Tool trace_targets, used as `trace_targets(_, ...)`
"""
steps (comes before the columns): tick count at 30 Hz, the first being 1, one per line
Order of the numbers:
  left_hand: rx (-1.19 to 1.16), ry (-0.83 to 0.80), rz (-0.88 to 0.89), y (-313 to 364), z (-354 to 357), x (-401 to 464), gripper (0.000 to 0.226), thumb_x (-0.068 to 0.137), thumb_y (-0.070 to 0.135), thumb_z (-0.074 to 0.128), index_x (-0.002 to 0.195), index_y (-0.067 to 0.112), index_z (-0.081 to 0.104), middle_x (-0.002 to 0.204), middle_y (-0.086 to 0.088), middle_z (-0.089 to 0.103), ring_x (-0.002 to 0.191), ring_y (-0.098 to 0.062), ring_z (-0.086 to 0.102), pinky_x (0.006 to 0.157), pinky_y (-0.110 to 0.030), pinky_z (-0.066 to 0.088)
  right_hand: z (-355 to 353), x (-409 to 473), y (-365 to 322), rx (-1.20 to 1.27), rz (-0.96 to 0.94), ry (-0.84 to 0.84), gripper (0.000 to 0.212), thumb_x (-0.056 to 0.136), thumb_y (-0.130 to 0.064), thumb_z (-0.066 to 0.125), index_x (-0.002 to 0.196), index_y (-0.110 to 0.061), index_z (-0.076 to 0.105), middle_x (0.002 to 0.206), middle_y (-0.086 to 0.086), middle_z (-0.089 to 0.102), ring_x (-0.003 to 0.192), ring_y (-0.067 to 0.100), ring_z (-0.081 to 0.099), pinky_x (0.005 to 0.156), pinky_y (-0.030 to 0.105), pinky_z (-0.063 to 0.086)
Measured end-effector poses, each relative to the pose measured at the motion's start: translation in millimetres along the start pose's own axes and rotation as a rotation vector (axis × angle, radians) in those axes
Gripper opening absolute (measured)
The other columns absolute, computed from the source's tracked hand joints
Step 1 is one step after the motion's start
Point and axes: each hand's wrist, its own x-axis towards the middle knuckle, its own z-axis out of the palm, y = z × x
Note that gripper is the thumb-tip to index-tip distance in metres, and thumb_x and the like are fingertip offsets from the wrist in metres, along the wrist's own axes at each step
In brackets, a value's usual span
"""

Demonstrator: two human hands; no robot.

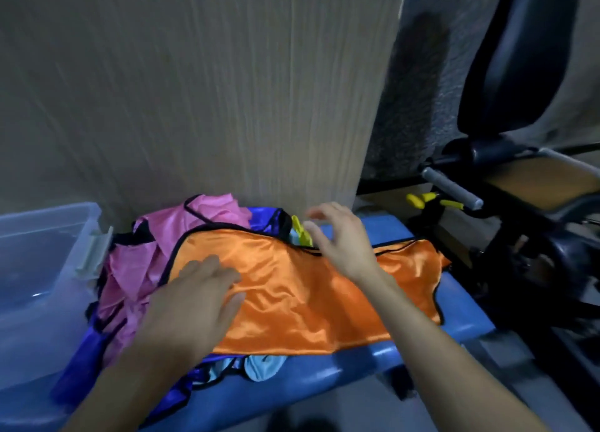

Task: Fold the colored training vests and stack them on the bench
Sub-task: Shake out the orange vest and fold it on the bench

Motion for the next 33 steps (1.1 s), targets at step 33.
trace_targets(33,-0.603,-0.295,0.130,227.1,185.2,242.1,0.040,0.096,0.036,0.064,0.134,0.027,0.053,0.119,0.010,0.053,0.115,-0.014,0.055,0.099,-0.037,0.047,-114.7,-57.2,207.5,0.078,0.841,0.185,0.021,0.089,-0.043,0.067,0.078,-0.026,0.069,0.080,-0.005,0.070,0.076,0.010,0.064,0.072,0.033,0.052)
